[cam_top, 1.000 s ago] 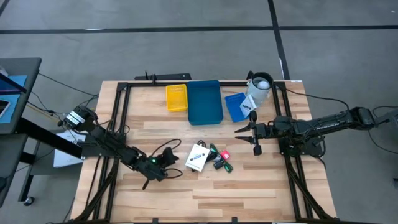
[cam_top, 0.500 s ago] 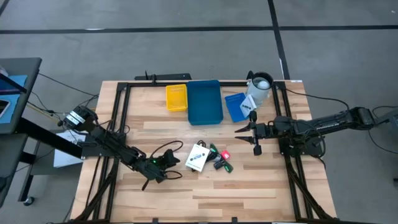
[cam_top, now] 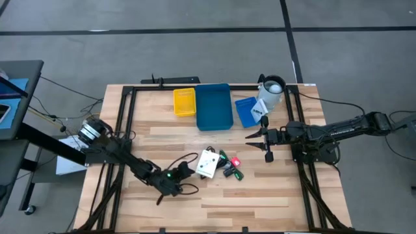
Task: Pick and place items into bin
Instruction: Put the white card reader box into the blue basket
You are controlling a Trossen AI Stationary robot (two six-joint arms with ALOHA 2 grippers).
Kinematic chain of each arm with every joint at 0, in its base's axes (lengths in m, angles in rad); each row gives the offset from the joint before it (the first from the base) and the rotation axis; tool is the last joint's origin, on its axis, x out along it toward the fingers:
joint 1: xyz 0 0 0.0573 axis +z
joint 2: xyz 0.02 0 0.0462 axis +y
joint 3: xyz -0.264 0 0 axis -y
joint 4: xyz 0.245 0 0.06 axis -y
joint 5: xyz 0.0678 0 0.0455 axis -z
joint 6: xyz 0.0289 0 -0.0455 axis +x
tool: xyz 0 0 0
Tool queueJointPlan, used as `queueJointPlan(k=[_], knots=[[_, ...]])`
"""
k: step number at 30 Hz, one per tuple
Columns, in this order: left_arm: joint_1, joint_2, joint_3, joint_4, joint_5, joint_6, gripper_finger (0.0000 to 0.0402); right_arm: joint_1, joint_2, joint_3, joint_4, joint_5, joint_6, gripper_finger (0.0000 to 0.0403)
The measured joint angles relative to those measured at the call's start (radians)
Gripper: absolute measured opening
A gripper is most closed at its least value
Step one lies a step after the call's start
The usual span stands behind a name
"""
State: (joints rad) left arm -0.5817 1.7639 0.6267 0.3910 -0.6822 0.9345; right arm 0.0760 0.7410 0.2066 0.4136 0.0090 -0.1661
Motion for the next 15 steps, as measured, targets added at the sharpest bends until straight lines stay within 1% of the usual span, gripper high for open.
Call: queueJointPlan(k=[3,5,15], knots=[[-0.017,0.03,0.019,0.002,-0.106,-0.007,0.0178,0.0,0.0,0.0,-0.002,0.0,0.0,0.0099],[-0.024,0.031,0.019,0.001,-0.134,-0.014,0.0178,0.0,0.0,0.0,-0.01,0.0,0.0,0.0099],[-0.031,0.032,0.017,-0.005,-0.129,-0.025,0.0178,0.0,0.0,0.0,-0.017,0.0,0.0,0.0099]])
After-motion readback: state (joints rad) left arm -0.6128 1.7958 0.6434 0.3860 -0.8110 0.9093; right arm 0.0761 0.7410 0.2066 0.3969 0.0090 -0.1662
